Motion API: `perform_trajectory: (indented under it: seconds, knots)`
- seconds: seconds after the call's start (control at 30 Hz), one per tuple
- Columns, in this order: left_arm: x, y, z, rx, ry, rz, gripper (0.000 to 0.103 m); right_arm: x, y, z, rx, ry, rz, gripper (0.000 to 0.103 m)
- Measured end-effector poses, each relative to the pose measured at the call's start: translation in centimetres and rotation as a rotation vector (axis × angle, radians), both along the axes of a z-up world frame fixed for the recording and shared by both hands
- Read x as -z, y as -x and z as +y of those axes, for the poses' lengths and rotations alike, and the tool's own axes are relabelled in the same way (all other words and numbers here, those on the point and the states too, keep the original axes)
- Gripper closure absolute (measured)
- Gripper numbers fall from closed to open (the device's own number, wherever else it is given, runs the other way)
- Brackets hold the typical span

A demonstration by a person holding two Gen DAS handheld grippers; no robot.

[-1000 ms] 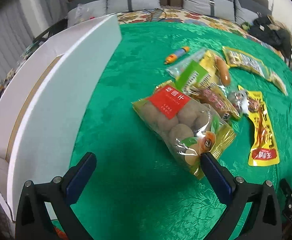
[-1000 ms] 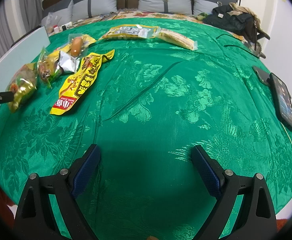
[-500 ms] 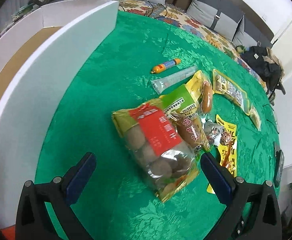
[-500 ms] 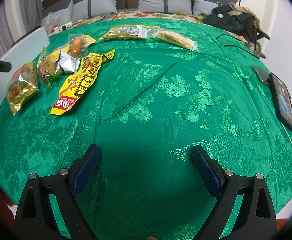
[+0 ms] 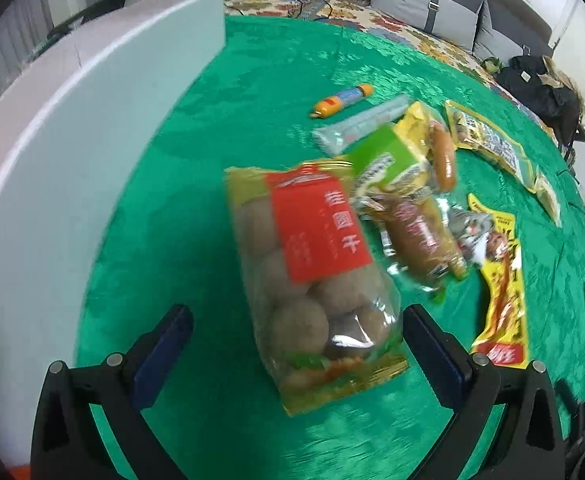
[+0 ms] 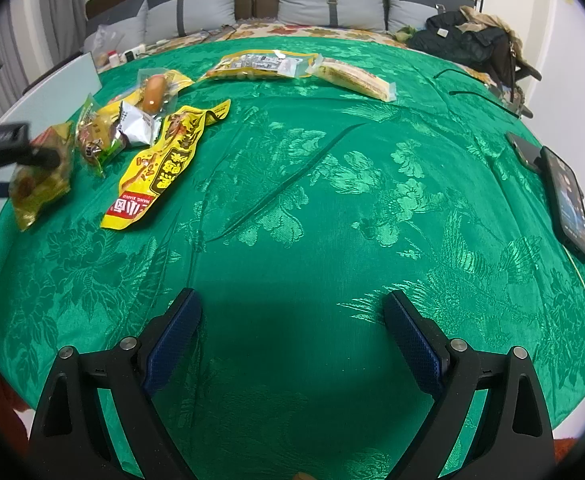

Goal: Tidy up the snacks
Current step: 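Close the left tool on the red-labelled longan bag, then lift the longan bag with the left tool while the right tool grasps the yellow spicy-strip packet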

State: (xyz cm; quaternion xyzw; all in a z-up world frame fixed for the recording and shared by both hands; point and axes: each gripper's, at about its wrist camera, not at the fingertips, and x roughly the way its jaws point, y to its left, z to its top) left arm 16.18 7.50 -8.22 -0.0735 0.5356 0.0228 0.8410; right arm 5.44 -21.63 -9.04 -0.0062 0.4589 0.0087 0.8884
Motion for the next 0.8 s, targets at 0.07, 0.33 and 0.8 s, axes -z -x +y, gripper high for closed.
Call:
perform_trajectory:
  seconds: [0.07, 0.33, 0.8]
  knots:
    - [-0.1, 0.1, 0.0, 0.023, -0.024, -0.006, 0.000, 0.0, 0.0, 0.0, 0.001, 0.000, 0.000, 0.008]
    - [0.0, -1.7, -2.6, 0.116, -0.116, -0.009, 0.000, 0.0, 0.0, 0.0, -0.001, 0.000, -0.001, 0.008]
    - [-0.6, 2.2, 0.0, 0.119, -0.023, -0.086, 0.044, 0.0, 0.1, -0.1, -0.003, -0.001, -0.003, 0.008]
